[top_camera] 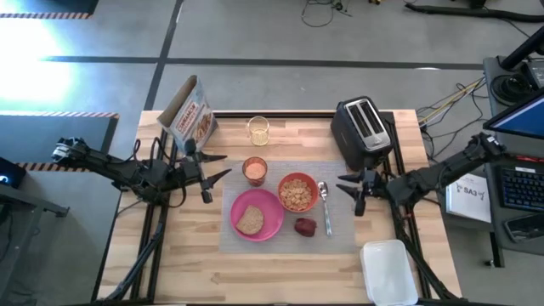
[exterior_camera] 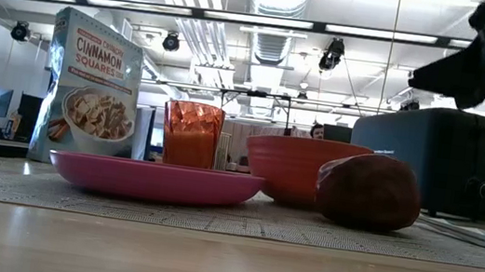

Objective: Arrange a breakfast setting
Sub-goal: Return to Home Position

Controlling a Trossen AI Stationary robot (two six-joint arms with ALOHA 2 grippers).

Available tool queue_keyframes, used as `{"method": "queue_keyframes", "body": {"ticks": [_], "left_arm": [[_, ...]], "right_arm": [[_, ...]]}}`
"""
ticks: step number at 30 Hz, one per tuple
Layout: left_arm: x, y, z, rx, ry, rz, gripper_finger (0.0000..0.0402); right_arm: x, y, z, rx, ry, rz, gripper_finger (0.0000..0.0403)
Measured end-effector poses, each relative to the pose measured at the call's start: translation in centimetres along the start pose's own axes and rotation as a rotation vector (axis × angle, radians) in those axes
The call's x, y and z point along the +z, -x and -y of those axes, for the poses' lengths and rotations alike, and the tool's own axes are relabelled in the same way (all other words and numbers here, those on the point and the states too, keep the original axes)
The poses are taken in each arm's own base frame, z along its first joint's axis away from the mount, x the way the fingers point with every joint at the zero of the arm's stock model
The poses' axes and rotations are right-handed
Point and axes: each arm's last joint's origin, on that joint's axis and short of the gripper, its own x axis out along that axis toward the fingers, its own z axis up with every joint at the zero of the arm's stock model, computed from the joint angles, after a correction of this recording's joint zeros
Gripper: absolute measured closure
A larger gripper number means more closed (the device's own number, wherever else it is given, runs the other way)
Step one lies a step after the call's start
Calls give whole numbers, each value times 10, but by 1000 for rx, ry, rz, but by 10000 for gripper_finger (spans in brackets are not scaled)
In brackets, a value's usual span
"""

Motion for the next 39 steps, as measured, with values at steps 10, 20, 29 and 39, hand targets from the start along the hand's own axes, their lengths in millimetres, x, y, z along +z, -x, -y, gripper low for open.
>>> {"method": "queue_keyframes", "body": {"ticks": [10,20,29,39], "left_arm": [[0,0,0,0,0,0,233],[1,0,0,2,5,7,233],[1,0,0,2,5,6,233],[0,0,0,2,3,4,233]], "right_arm": [[-31,6,27,3,-77,147,282],[-28,5,42,-49,-67,173,302],[-26,4,45,-97,-195,201,303],[-28,3,44,-59,124,161,305]]}}
